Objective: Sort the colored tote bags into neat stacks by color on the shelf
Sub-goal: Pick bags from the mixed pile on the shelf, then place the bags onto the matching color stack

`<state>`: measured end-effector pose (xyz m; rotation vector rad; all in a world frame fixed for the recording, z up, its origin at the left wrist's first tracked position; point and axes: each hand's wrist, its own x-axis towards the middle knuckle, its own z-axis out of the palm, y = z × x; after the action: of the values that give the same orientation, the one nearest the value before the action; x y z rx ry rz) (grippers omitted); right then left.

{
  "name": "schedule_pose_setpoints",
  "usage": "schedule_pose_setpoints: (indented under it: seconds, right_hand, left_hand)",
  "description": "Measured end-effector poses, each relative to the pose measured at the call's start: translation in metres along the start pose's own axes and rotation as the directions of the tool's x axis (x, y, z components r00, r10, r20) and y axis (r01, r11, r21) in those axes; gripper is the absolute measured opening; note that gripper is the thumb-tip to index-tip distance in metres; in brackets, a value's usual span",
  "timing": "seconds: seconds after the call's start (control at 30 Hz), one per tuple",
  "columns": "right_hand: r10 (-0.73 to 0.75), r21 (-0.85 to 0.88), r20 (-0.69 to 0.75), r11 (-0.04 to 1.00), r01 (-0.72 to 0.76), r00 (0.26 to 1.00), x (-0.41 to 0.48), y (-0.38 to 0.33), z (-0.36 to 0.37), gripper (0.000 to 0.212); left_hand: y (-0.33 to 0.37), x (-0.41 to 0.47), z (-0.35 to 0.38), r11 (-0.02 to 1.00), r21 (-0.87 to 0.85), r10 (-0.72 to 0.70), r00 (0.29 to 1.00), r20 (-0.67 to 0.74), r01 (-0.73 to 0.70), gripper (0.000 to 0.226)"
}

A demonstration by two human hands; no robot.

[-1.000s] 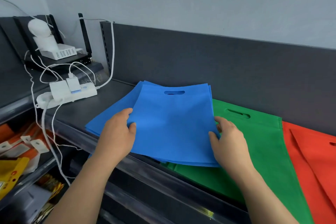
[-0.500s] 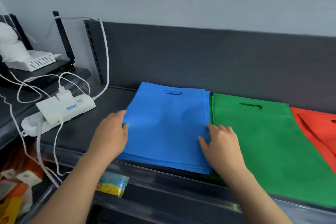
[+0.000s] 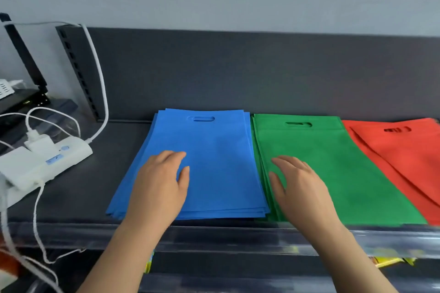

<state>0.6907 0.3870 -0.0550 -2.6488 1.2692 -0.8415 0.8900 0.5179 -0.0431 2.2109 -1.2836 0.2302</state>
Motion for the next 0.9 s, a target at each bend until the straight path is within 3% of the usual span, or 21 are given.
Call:
schedule_pose_setpoints:
  seconds: [0.47, 0.9]
  right_hand:
    - [0.165, -0.122, -0.156, 0.975, -0.185, 0.974, -0.072, 0.114, -0.073, 0.031]
    - [0.298, -0.150, -0.245, 0.929, -0.339, 0.923, -0.143, 0.307, -0.180, 0.032]
  left_hand:
    - [0.148, -0.017, 0.058, 0.942, -0.118, 0.327, 0.938, 0.119, -0.313, 0.038]
    - [0.361, -0.066, 0.138, 0.887, -0.225, 0.435, 0.892, 0.121, -0.402, 0.037]
